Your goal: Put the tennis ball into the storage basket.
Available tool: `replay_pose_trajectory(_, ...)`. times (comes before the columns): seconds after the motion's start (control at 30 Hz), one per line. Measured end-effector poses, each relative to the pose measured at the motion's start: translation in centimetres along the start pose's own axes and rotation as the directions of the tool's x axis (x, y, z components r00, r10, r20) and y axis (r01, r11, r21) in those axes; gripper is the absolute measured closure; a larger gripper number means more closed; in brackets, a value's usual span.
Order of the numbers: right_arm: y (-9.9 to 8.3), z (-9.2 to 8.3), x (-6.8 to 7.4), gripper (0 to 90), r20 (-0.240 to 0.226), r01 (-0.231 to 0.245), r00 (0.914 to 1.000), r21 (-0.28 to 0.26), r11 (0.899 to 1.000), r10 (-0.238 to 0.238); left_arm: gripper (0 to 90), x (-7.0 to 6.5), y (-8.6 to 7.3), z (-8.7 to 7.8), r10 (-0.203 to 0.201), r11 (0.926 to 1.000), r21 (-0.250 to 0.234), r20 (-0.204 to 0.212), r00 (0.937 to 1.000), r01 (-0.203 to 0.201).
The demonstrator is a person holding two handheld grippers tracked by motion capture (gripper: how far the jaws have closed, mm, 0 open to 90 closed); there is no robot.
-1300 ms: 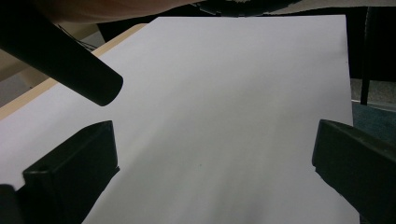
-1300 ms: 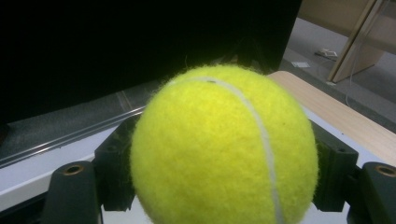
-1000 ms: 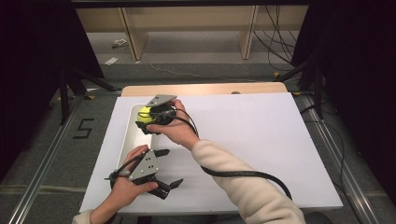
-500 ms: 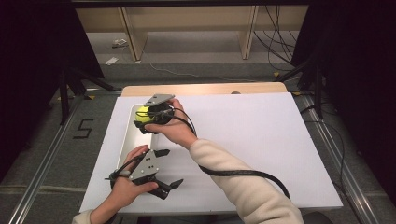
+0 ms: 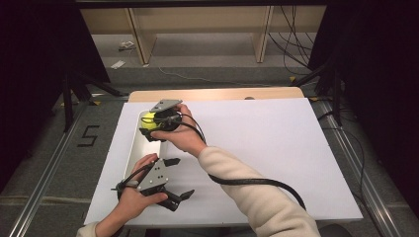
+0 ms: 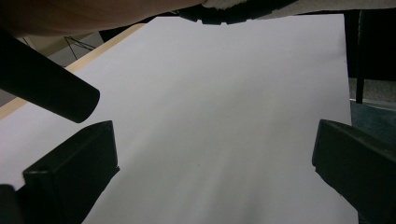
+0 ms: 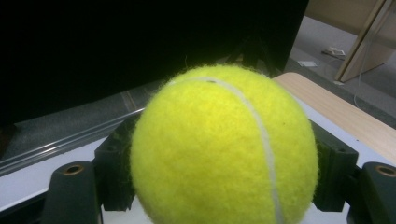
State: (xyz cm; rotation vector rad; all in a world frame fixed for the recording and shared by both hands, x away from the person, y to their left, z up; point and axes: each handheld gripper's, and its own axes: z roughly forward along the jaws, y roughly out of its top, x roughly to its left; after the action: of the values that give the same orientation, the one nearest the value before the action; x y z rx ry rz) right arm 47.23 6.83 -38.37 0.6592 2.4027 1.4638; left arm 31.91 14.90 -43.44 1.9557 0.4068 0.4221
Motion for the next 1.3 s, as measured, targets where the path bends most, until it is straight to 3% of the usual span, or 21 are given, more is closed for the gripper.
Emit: replay_pose_trajectory(1.3, -0.1, 1.8, 1.0, 26.7, -0.042, 0.012, 0.9990, 0.018, 1.000, -0.011, 0.0, -0.1, 0.0, 0.0, 0.005, 1.0000, 0.001, 0.001, 1.0000, -0.005)
